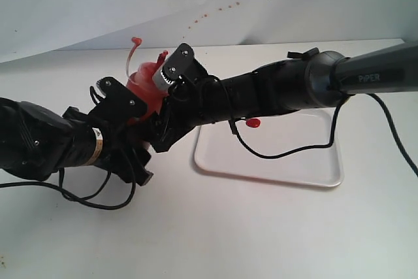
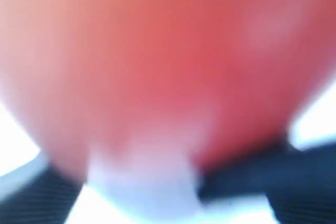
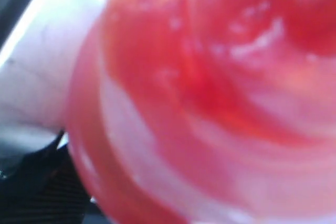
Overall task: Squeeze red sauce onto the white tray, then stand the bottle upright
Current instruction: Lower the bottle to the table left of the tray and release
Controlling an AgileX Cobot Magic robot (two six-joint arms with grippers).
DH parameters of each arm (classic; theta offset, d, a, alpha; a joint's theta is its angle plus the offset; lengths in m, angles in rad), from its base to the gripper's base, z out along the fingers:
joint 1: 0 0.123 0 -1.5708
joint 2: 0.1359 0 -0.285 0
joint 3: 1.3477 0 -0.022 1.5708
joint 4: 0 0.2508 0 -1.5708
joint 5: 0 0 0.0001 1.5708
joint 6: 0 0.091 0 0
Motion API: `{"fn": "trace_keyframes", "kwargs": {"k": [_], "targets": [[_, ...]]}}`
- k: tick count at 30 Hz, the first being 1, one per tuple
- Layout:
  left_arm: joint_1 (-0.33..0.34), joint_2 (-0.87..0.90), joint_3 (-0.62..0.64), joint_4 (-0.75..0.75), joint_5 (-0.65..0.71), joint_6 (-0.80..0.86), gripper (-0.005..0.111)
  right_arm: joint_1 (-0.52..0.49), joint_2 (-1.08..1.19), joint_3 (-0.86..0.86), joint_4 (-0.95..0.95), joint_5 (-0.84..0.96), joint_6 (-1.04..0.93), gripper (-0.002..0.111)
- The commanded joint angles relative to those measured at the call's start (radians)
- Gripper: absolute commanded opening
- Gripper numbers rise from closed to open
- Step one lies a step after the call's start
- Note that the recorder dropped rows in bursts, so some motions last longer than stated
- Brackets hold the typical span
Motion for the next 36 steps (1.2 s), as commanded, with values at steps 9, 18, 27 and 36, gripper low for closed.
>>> {"fn": "trace_keyframes", "kwargs": {"k": [9,18,27,36], "targets": [[0.002,0.024,0.014,-0.001,0.016,0.021,0.104,0.010,-0.041,-0.018,0.030,0.030,-0.052,0.000],[0.002,-0.028,0.095,-0.001,0.026,0.097,0.104,0.010,-0.041,-0.018,0.030,-0.052,-0.048,0.000],[0.002,-0.274,0.219,-0.031,0.204,0.090,0.104,0.010,-0.032,-0.018,0.030,-0.046,0.002,0.000],[0.002,-0.407,0.226,-0.048,0.536,-0.124,0.104,0.019,0.027,-0.018,0.030,0.057,0.018,0.000]]}}
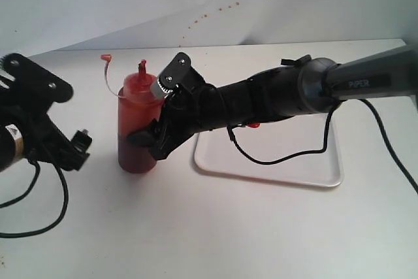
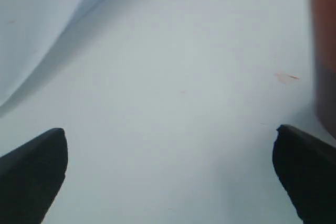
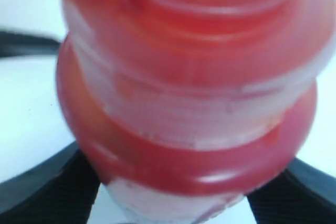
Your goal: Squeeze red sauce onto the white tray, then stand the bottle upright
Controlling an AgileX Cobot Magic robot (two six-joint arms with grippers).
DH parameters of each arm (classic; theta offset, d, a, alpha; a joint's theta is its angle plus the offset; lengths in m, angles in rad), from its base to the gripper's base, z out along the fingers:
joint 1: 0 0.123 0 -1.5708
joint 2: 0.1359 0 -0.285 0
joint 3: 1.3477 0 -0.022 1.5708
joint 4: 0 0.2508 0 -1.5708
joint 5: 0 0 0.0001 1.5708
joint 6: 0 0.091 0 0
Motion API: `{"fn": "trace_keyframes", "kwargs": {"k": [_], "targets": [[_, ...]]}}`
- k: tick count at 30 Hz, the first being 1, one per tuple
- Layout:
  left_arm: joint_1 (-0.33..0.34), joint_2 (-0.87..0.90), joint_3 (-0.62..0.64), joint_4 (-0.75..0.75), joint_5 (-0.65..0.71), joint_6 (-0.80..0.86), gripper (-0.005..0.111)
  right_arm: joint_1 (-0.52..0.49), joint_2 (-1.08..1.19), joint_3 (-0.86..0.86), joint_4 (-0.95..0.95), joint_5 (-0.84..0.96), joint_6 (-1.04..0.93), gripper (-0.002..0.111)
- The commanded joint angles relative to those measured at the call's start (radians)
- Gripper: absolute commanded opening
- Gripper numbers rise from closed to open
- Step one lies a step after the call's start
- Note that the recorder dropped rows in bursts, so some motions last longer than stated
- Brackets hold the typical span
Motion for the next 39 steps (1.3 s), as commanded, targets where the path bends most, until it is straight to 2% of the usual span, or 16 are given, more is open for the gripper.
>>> {"fn": "trace_keyframes", "kwargs": {"k": [1,6,11,16,18,19,22,24,25,32,39], "targets": [[0.002,-0.025,0.005,-0.012,0.224,-0.157,0.104,0.015,-0.006,-0.016,0.030,0.063,0.008,0.000],[0.002,-0.025,0.005,0.009,0.237,-0.202,0.104,0.074,-0.006,-0.016,0.030,-0.046,-0.072,0.000],[0.002,-0.025,0.005,0.014,0.239,-0.202,0.104,0.132,-0.006,-0.016,0.030,-0.236,-0.081,0.000],[0.002,-0.025,0.005,0.014,0.239,-0.202,0.104,0.131,-0.006,-0.016,0.030,-0.239,-0.079,0.001],[0.002,-0.025,0.005,0.014,0.249,-0.204,0.104,0.131,-0.006,-0.016,0.030,-0.239,-0.079,0.012],[0.002,-0.025,0.005,0.014,0.267,-0.212,0.104,0.131,-0.006,-0.016,0.030,-0.239,-0.079,0.021],[0.002,-0.025,0.005,-0.006,0.336,-0.227,0.104,0.131,-0.006,-0.016,0.030,-0.239,-0.079,0.062],[0.002,-0.025,0.005,-0.022,0.376,-0.227,0.104,0.131,-0.006,-0.016,0.030,-0.254,-0.039,0.094],[0.002,-0.025,0.005,-0.025,0.381,-0.227,0.104,0.131,-0.006,-0.016,0.030,-0.254,-0.008,0.105],[0.002,-0.025,0.005,-0.028,0.405,-0.233,0.104,0.131,-0.082,-0.016,0.030,-0.234,0.031,0.105],[0.002,-0.025,0.005,-0.031,0.562,-0.278,0.104,0.131,-0.265,-0.016,0.030,-0.141,0.065,0.105]]}}
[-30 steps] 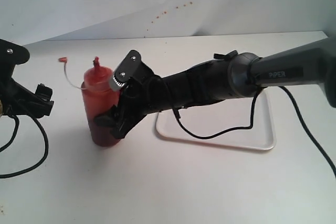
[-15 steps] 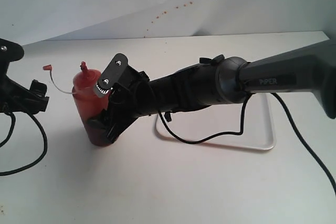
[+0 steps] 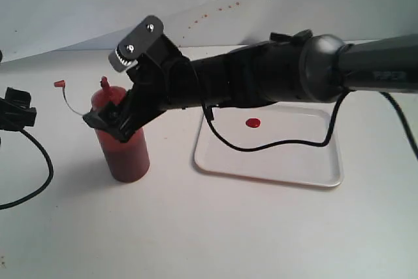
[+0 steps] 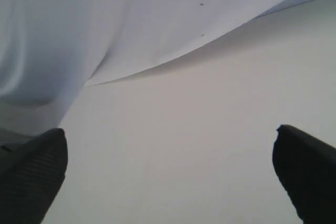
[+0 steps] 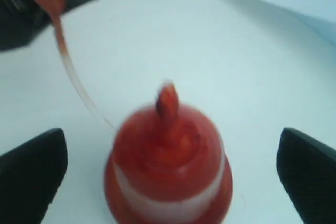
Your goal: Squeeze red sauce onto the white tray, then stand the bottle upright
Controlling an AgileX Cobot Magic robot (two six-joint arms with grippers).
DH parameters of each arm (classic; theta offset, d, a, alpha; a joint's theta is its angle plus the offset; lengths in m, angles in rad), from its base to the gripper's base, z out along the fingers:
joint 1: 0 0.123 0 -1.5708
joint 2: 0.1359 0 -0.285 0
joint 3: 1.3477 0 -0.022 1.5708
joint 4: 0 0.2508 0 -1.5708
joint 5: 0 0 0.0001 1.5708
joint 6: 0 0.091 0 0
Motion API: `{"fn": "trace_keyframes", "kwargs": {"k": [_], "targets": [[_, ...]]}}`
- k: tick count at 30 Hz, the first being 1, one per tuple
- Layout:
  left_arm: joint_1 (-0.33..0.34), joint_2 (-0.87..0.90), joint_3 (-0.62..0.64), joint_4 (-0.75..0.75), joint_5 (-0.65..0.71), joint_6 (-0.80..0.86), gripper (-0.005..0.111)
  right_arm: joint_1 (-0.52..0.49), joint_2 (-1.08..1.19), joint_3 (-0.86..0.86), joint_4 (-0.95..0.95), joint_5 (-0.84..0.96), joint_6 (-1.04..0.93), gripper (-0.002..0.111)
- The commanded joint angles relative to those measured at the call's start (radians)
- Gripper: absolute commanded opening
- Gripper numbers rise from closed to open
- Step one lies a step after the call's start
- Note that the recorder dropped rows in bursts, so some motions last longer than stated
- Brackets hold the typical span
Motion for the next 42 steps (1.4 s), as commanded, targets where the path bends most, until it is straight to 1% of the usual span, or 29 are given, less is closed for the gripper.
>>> {"fn": "trace_keyframes", "kwargs": {"k": [1,4,5,6,8,9,10,11,12,13,14,15,17,19,20,21,23,26,28,36,42], "targets": [[0.002,-0.005,0.005,-0.009,0.085,-0.025,0.104,0.001,-0.119,-0.005,0.001,0.049,0.029,0.105],[0.002,-0.007,0.005,-0.004,0.085,-0.060,0.104,0.001,-0.239,-0.005,0.001,-0.027,0.049,0.105],[0.002,-0.011,0.005,-0.001,0.085,-0.078,0.104,0.001,-0.285,-0.005,0.001,-0.076,0.053,0.104],[0.002,-0.021,0.005,-0.001,0.085,-0.079,0.104,0.001,-0.326,-0.005,0.001,-0.132,0.056,0.100],[0.002,-0.070,0.005,-0.001,0.085,-0.077,0.104,0.001,-0.406,-0.005,0.001,-0.316,0.056,0.079],[0.002,-0.118,0.005,-0.001,0.085,-0.077,0.104,0.001,-0.451,-0.005,0.001,-0.406,0.048,0.062],[0.002,-0.171,0.005,-0.003,0.085,-0.077,0.104,0.001,-0.485,-0.003,0.001,-0.468,0.040,0.049],[0.002,-0.231,0.005,-0.014,0.076,-0.077,0.104,0.001,-0.533,0.007,0.001,-0.526,0.003,0.032],[0.002,-0.296,0.005,-0.027,0.055,-0.072,0.104,0.001,-0.577,0.021,0.001,-0.554,-0.007,0.019],[0.002,-0.372,0.005,-0.031,-0.012,-0.065,0.104,0.001,-0.620,0.036,0.001,-0.597,-0.013,0.005],[0.002,-0.411,0.005,-0.031,-0.064,-0.051,0.104,0.001,-0.651,0.048,0.001,-0.624,-0.013,0.000],[0.002,-0.459,0.005,-0.027,-0.146,-0.031,0.104,0.001,-0.682,0.061,0.001,-0.650,-0.013,0.000],[0.002,-0.544,0.005,0.006,-0.331,0.002,0.100,0.001,-0.746,0.092,0.001,-0.702,-0.015,0.000],[0.002,-0.629,0.005,0.060,-0.547,0.002,0.087,0.001,-0.802,0.126,0.001,-0.752,-0.033,0.000],[0.002,-0.663,0.005,0.060,-0.633,0.005,0.078,0.001,-0.834,0.148,0.001,-0.775,-0.041,0.000],[0.002,-0.695,0.000,0.060,-0.688,0.005,0.068,0.001,-0.865,0.172,0.001,-0.793,-0.050,0.000],[0.002,-0.744,0.000,0.060,-0.728,0.003,0.051,0.001,-0.919,0.216,0.001,-0.822,-0.071,0.000],[0.002,-0.786,0.000,0.060,-0.746,0.003,0.020,0.001,-0.998,0.286,0.001,-0.875,-0.076,0.000],[0.002,-0.797,0.000,0.060,-0.784,0.003,0.000,0.001,-1.041,0.325,0.001,-0.919,-0.076,0.000],[0.002,-0.797,0.000,0.060,-1.015,0.003,0.001,0.001,-1.237,0.470,0.001,-1.032,-0.071,0.000],[0.002,-0.797,0.000,0.060,-1.181,0.003,0.001,0.001,-1.351,0.520,0.001,-1.155,-0.071,0.000]]}}
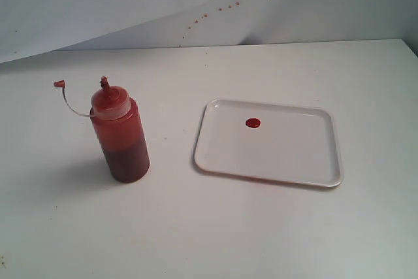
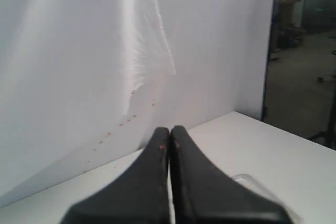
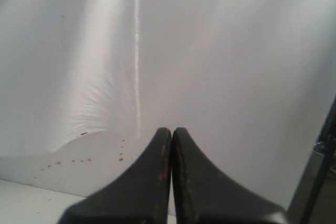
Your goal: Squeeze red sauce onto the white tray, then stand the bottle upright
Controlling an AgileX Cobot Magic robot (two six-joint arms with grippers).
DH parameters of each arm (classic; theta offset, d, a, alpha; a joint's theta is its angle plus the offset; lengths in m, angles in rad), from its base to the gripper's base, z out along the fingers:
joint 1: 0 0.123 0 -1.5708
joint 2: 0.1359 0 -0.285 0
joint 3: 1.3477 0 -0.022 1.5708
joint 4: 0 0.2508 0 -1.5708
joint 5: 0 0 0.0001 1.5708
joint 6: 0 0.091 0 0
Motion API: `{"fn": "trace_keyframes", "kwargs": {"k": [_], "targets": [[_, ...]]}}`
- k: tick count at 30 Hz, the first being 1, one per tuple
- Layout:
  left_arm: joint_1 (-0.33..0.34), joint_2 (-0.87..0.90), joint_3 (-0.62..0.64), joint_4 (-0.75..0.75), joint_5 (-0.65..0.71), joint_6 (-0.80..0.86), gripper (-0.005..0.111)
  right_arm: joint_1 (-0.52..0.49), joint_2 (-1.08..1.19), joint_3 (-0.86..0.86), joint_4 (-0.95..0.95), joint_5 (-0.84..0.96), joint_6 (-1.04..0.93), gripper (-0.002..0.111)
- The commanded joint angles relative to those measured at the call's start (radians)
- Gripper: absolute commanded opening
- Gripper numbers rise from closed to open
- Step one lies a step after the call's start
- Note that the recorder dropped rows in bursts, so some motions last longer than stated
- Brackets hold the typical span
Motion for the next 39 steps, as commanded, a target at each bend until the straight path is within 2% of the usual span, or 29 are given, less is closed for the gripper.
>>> {"fn": "trace_keyframes", "kwargs": {"k": [1,7,24,33,37,39], "targets": [[0.002,-0.005,-0.002,-0.011,-0.114,0.003,0.001,0.001,-0.071,0.028,-0.001,-0.121,-0.002,0.000],[0.002,-0.005,-0.002,-0.065,-0.150,0.002,0.001,0.001,-0.102,0.028,-0.001,-0.225,-0.002,0.000],[0.002,-0.005,-0.002,-0.056,-0.156,0.002,0.001,0.001,-0.102,0.028,-0.001,-0.227,-0.002,0.000],[0.011,-0.020,-0.002,-0.053,-0.043,0.006,0.000,0.001,-0.102,0.028,-0.001,-0.227,-0.002,0.000],[0.014,-0.132,0.033,-0.018,-0.046,0.006,0.000,0.001,-0.102,0.028,-0.001,-0.227,-0.002,0.000],[0.052,-0.247,0.089,-0.018,-0.055,0.002,0.000,0.001,-0.102,0.028,-0.001,-0.227,-0.002,0.000]]}}
